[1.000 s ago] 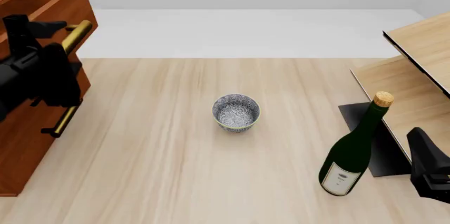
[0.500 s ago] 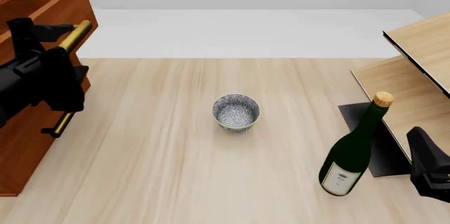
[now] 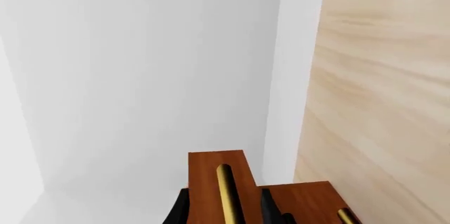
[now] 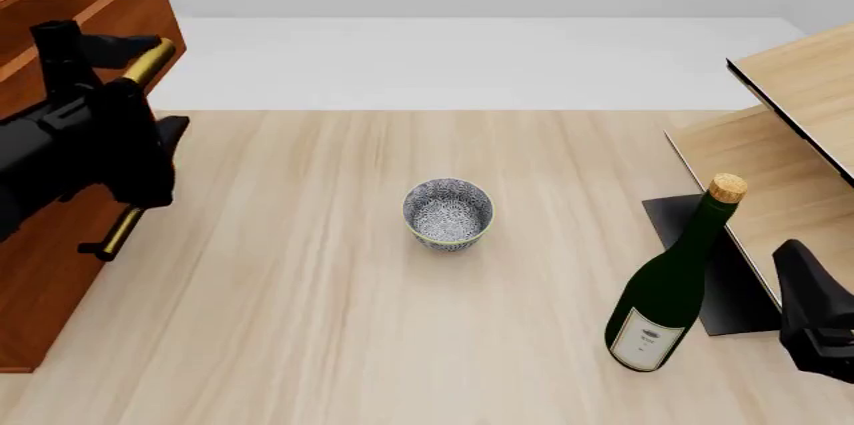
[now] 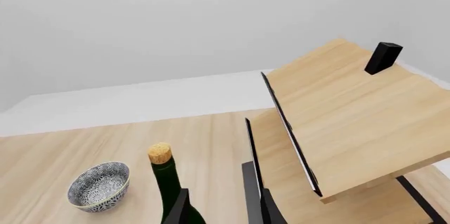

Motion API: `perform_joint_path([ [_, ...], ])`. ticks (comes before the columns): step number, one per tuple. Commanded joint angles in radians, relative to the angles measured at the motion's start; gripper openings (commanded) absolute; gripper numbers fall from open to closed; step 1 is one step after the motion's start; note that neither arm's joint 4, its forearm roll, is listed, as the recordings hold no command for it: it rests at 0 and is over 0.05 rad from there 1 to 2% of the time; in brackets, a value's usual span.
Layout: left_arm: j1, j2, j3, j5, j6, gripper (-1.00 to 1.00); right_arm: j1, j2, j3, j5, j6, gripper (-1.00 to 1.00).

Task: Close the bottom drawer of the cabinet and open the top drawer.

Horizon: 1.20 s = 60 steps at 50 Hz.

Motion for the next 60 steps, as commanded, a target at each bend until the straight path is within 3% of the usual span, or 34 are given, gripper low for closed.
perform_joint_path([
  [1, -0.052, 0.034, -0.035, -0.003, -0.008, 1.0, -0.002, 0.008, 0.0, -0.007, 0.005, 1.0],
  [10, -0.075, 0.055, -0.053, -0.005, -0.008, 1.0, -0.004, 0.018, -0.001, -0.015, 0.01, 1.0],
  [16, -0.092, 0.053, -0.098, 0.032, -0.02, 1.0, -0.005, 0.021, -0.001, -0.017, 0.012, 1.0],
  [17, -0.115, 0.058, -0.151, 0.085, -0.055, 1.0, -0.005, 0.023, -0.001, -0.019, 0.013, 1.0],
  [19, -0.102, 0.043, -0.157, 0.091, -0.037, 1.0, -0.005, 0.025, -0.001, -0.02, 0.013, 1.0],
  [21, -0.149, 0.072, -0.26, 0.178, -0.115, 1.0, -0.005, 0.023, -0.001, -0.019, 0.012, 1.0],
  [22, -0.133, 0.061, -0.257, 0.177, -0.1, 1.0, -0.003, 0.02, -0.001, -0.016, 0.013, 1.0],
  [23, -0.146, 0.07, -0.29, 0.203, -0.129, 1.0, -0.003, 0.019, -0.001, -0.015, 0.012, 1.0],
  [25, -0.187, 0.11, -0.401, 0.315, -0.233, 1.0, -0.004, 0.015, -0.002, -0.01, 0.014, 1.0],
  [26, -0.188, 0.112, -0.404, 0.326, -0.23, 1.0, -0.004, 0.017, -0.002, -0.011, 0.014, 1.0],
  [28, -0.247, 0.158, -0.548, 0.448, -0.353, 1.0, -0.007, 0.031, 0.0, -0.026, 0.017, 1.0],
  [30, -0.182, 0.107, -0.461, 0.38, -0.26, 1.0, -0.008, 0.044, 0.001, -0.037, 0.019, 1.0],
  [31, -0.193, 0.117, -0.494, 0.398, -0.283, 1.0, -0.008, 0.045, 0.0, -0.038, 0.019, 1.0],
  [32, -0.212, 0.145, -0.578, 0.455, -0.35, 1.0, -0.008, 0.043, 0.0, -0.037, 0.019, 1.0],
  [34, -0.2, 0.146, -0.588, 0.458, -0.348, 1.0, -0.007, 0.041, 0.0, -0.033, 0.02, 1.0],
  [37, -0.199, 0.168, -0.68, 0.529, -0.428, 1.0, -0.006, 0.038, 0.0, -0.03, 0.021, 1.0],
  [38, -0.231, 0.201, -0.808, 0.617, -0.549, 1.0, -0.006, 0.039, 0.0, -0.031, 0.023, 1.0],
  [41, -0.167, 0.17, -0.799, 0.638, -0.537, 1.0, -0.007, 0.048, 0.0, -0.039, 0.025, 1.0],
  [42, -0.182, 0.176, -0.819, 0.641, -0.544, 1.0, -0.008, 0.051, 0.0, -0.041, 0.026, 1.0],
  [44, -0.181, 0.193, -0.892, 0.699, -0.614, 1.0, -0.008, 0.055, 0.001, -0.045, 0.027, 1.0],
  [46, -0.142, 0.178, -0.875, 0.721, -0.601, 1.0, -0.008, 0.055, 0.001, -0.045, 0.027, 1.0],
  [47, -0.155, 0.195, -0.926, 0.765, -0.659, 1.0, -0.008, 0.054, 0.001, -0.044, 0.029, 1.0],
  [48, -0.136, 0.181, -0.892, 0.756, -0.624, 1.0, -0.008, 0.053, 0.001, -0.043, 0.028, 1.0],
  [49, -0.133, 0.179, -0.898, 0.765, -0.632, 1.0, -0.008, 0.052, 0.001, -0.043, 0.028, 1.0],
  [50, -0.183, 0.224, -0.987, 0.829, -0.719, 1.0, -0.008, 0.052, 0.001, -0.042, 0.029, 1.0],
  [51, -0.153, 0.204, -0.968, 0.835, -0.696, 1.0, -0.009, 0.052, 0.001, -0.042, 0.028, 1.0],
  [53, -0.187, 0.247, -1.06, 0.914, -0.764, 1.0, -0.009, 0.051, 0.001, -0.042, 0.028, 1.0],
  [54, -0.187, 0.248, -1.063, 0.916, -0.764, 1.0, -0.009, 0.049, 0.001, -0.041, 0.028, 1.0],
  [55, -0.193, 0.273, -1.16, 0.971, -0.843, 1.0, -0.008, 0.047, 0.001, -0.039, 0.027, 1.0],
  [57, -0.202, 0.302, -1.203, 1.02, -0.857, 1.0, -0.008, 0.044, 0.001, -0.036, 0.025, 1.0],
  [59, -0.187, 0.334, -1.293, 1.089, -0.923, 1.0, -0.007, 0.04, 0.002, -0.033, 0.023, 1.0],
  [60, -0.187, 0.334, -1.298, 1.09, -0.914, 1.0, -0.006, 0.039, 0.001, -0.032, 0.023, 1.0],
])
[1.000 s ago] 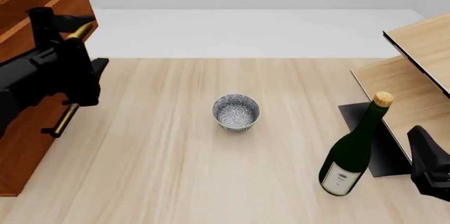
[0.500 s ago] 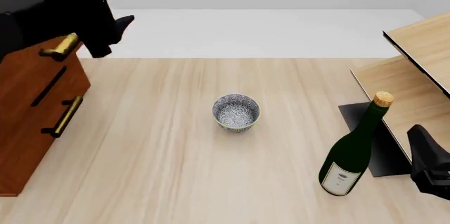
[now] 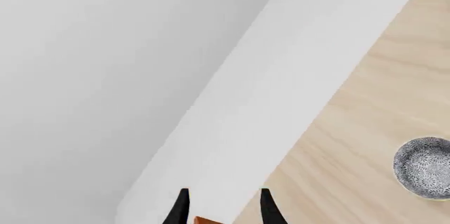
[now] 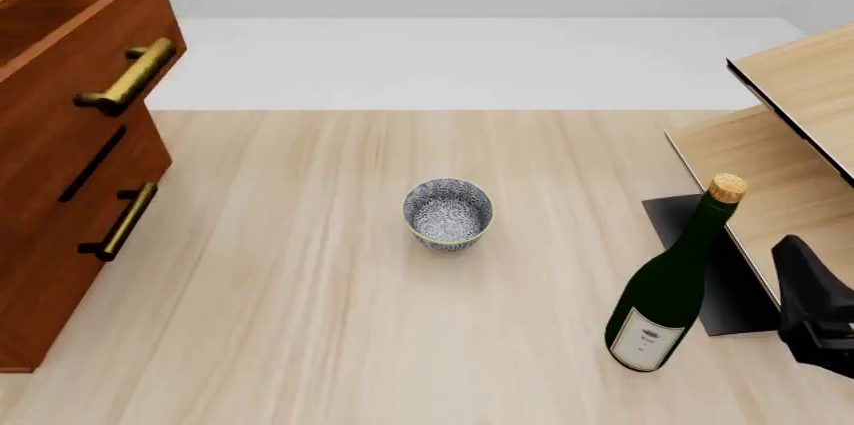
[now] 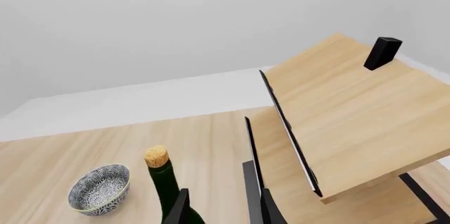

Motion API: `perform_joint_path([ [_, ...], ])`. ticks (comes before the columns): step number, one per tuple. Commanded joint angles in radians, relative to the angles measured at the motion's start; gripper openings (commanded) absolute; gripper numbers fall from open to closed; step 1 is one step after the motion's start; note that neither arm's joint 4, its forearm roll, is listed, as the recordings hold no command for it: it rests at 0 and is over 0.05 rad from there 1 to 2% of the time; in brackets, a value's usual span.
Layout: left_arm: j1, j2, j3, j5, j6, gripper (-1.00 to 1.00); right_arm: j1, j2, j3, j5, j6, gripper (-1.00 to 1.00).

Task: Close the bottom drawer of the cabinet and open the top drawer.

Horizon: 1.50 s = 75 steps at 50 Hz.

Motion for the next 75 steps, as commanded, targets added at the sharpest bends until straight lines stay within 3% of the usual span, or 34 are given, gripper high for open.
perform_joint_path([
  [1, -0.015, 0.127, -0.359, 0.302, -0.255, 1.0, 0.001, -0.007, 0.001, 0.006, -0.003, 1.0],
  [2, -0.007, 0.149, -0.404, 0.342, -0.295, 1.0, 0.001, -0.007, 0.001, 0.006, -0.003, 1.0],
  [4, 0.007, 0.133, -0.376, 0.331, -0.247, 1.0, 0.001, -0.005, 0.0, 0.003, -0.004, 1.0],
  [5, 0.002, 0.195, -0.514, 0.428, -0.379, 1.0, 0.001, -0.005, 0.0, 0.003, -0.006, 1.0],
  [6, 0.005, 0.207, -0.543, 0.45, -0.393, 1.0, 0.001, -0.004, 0.0, 0.003, -0.006, 1.0],
  [14, 0.072, 0.188, -0.531, 0.513, -0.41, 1.0, 0.003, -0.013, -0.001, 0.011, -0.008, 1.0],
  [15, 0.088, 0.192, -0.565, 0.536, -0.459, 1.0, 0.003, -0.014, -0.001, 0.011, -0.008, 1.0],
  [17, 0.106, 0.175, -0.55, 0.545, -0.454, 1.0, 0.003, -0.015, -0.001, 0.012, -0.008, 1.0],
  [18, 0.111, 0.183, -0.589, 0.564, -0.511, 1.0, 0.004, -0.018, -0.001, 0.014, -0.01, 1.0],
  [19, 0.119, 0.179, -0.592, 0.567, -0.52, 1.0, 0.004, -0.02, -0.001, 0.016, -0.01, 1.0],
  [20, 0.137, 0.164, -0.554, 0.568, -0.495, 1.0, 0.005, -0.025, -0.001, 0.021, -0.012, 1.0],
  [27, 0.219, 0.106, -0.512, 0.586, -0.531, 1.0, 0.004, -0.028, -0.001, 0.023, -0.017, 1.0],
  [29, 0.241, 0.08, -0.479, 0.578, -0.503, 1.0, 0.004, -0.031, -0.001, 0.025, -0.018, 1.0],
  [31, 0.287, 0.049, -0.44, 0.582, -0.514, 1.0, 0.006, -0.041, -0.001, 0.034, -0.021, 1.0],
  [37, 0.308, 0.006, -0.368, 0.585, -0.61, 1.0, 0.013, -0.071, -0.002, 0.062, -0.027, 1.0],
  [39, 0.322, -0.018, -0.32, 0.562, -0.586, 1.0, 0.014, -0.074, -0.002, 0.064, -0.028, 1.0],
  [45, 0.325, -0.061, -0.184, 0.524, -0.659, 1.0, 0.015, -0.078, -0.002, 0.068, -0.031, 1.0],
  [47, 0.334, -0.08, -0.159, 0.504, -0.643, 1.0, 0.015, -0.079, -0.002, 0.068, -0.032, 1.0],
  [48, 0.334, -0.081, -0.158, 0.503, -0.643, 1.0, 0.015, -0.079, -0.002, 0.068, -0.032, 1.0],
  [49, 0.331, -0.081, -0.142, 0.501, -0.688, 1.0, 0.015, -0.082, -0.002, 0.071, -0.033, 1.0],
  [50, 0.343, -0.092, -0.131, 0.49, -0.666, 1.0, 0.017, -0.089, -0.002, 0.077, -0.036, 1.0],
  [75, 0.361, -0.171, 0.055, 0.438, -0.784, 1.0, 0.02, -0.097, -0.003, 0.085, -0.044, 1.0],
])
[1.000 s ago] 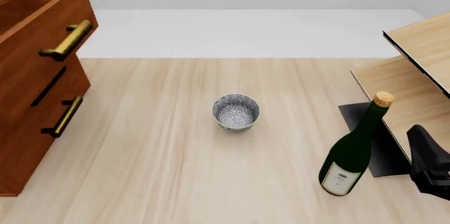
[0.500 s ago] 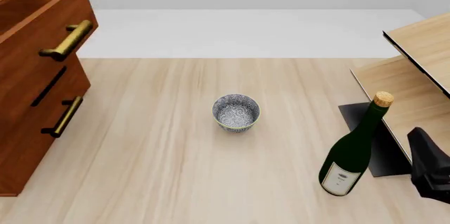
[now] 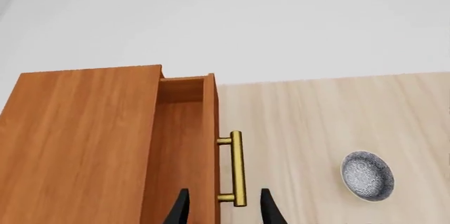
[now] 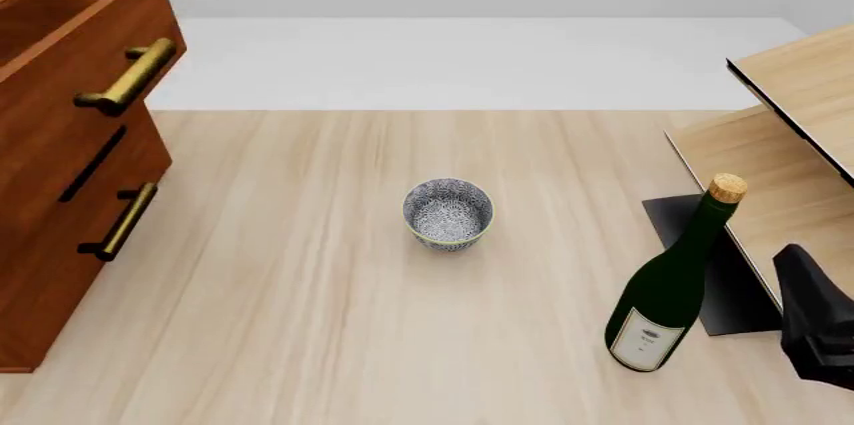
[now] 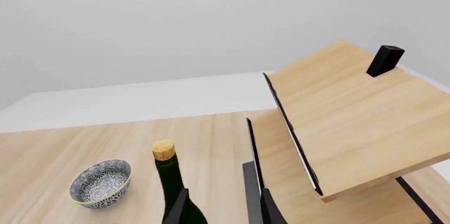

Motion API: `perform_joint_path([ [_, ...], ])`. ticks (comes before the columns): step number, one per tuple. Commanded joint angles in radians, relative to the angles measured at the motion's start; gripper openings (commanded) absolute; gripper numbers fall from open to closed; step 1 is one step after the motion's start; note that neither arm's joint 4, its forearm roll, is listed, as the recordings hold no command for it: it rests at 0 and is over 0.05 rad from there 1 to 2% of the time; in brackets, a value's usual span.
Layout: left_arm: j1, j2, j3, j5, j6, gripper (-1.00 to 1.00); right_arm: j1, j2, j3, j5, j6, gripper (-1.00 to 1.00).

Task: Close the bottom drawer of the cabinet and open the top drawer.

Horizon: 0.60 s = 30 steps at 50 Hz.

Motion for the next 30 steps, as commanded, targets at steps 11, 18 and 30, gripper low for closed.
perform_joint_path([
  [11, 0.012, -0.058, 0.147, -0.056, -0.088, 1.0, 0.001, 0.002, 0.001, -0.003, -0.003, 1.0],
  [18, 0.009, -0.072, 0.186, -0.075, -0.127, 1.0, 0.001, 0.005, 0.001, -0.006, -0.002, 1.0],
  [30, 0.01, -0.104, 0.244, -0.106, -0.175, 1.0, 0.0, 0.011, 0.0, -0.01, 0.001, 1.0],
])
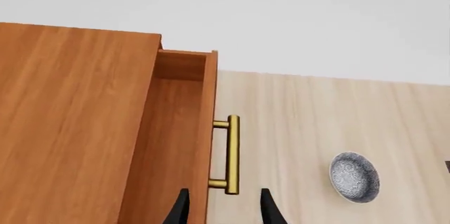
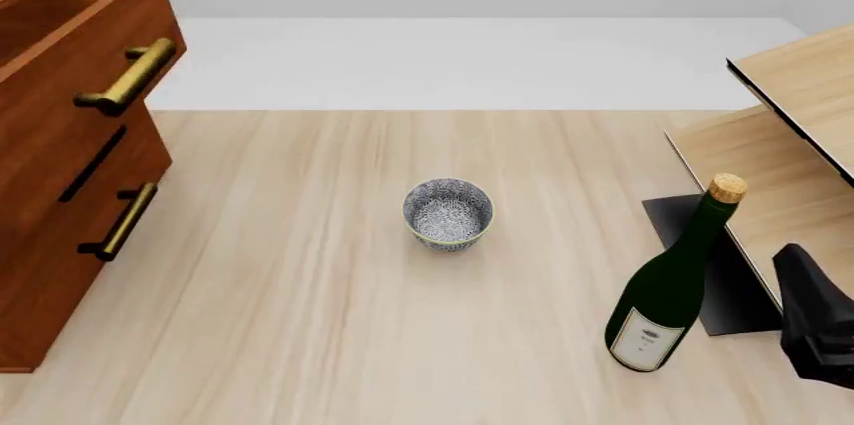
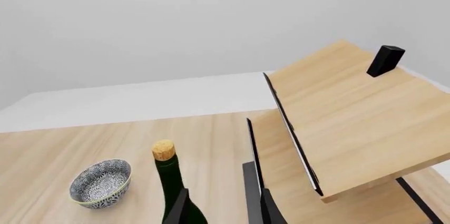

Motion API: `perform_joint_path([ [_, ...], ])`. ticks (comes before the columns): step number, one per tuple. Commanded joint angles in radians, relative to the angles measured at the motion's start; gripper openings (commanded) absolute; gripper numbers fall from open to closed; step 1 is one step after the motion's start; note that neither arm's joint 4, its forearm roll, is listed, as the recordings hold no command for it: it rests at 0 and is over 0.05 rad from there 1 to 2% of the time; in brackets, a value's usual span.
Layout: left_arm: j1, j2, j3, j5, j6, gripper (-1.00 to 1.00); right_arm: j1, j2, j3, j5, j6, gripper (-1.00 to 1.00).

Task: Close the bottom drawer of the cabinet and open the top drawer.

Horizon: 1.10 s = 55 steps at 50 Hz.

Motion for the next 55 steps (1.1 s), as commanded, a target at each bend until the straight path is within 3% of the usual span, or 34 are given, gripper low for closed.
perform_joint_path([
  [1, 0.005, -0.031, 0.059, -0.027, -0.046, 1.0, 0.0, 0.003, 0.0, -0.002, 0.001, 1.0],
  [16, 0.019, -0.058, 0.113, -0.046, -0.055, 1.0, 0.001, -0.006, 0.0, 0.006, -0.001, 1.0],
  [31, 0.068, -0.065, 0.115, -0.05, -0.006, 1.0, 0.002, -0.012, 0.0, 0.011, -0.004, 1.0],
  [55, 0.09, -0.068, 0.189, -0.101, -0.017, 1.0, 0.0, -0.008, 0.002, 0.005, -0.004, 1.0],
])
